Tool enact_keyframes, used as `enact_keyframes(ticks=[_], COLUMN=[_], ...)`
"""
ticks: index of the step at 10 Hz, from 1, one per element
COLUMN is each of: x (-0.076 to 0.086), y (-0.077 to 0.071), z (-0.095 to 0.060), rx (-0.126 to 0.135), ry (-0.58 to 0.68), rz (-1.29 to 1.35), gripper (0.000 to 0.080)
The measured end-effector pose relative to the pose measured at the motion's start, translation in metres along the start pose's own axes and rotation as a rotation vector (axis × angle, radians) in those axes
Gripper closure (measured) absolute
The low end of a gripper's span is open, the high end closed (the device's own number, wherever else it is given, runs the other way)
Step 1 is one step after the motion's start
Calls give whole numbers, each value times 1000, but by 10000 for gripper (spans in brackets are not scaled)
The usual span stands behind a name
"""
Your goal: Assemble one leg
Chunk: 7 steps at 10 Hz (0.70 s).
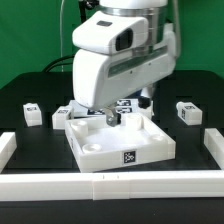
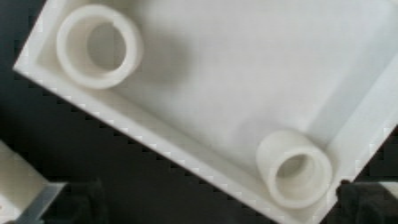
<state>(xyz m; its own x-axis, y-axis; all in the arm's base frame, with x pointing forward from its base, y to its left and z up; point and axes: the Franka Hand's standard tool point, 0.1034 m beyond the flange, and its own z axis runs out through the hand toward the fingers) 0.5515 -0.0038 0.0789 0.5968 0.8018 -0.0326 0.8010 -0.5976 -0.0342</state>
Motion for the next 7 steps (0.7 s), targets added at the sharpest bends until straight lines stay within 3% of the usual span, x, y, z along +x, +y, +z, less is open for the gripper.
enact_keyframes(ticks=[1,2,6,7], x=[-14,-25,-27,-29], y=[-10,-22,-24,-23], z=[4,7,10,10], rx=[-22,-15,-5,-18], ry=[16,10,5,15], rz=[-59,-110,-92,-153], gripper=[150,150,150,150])
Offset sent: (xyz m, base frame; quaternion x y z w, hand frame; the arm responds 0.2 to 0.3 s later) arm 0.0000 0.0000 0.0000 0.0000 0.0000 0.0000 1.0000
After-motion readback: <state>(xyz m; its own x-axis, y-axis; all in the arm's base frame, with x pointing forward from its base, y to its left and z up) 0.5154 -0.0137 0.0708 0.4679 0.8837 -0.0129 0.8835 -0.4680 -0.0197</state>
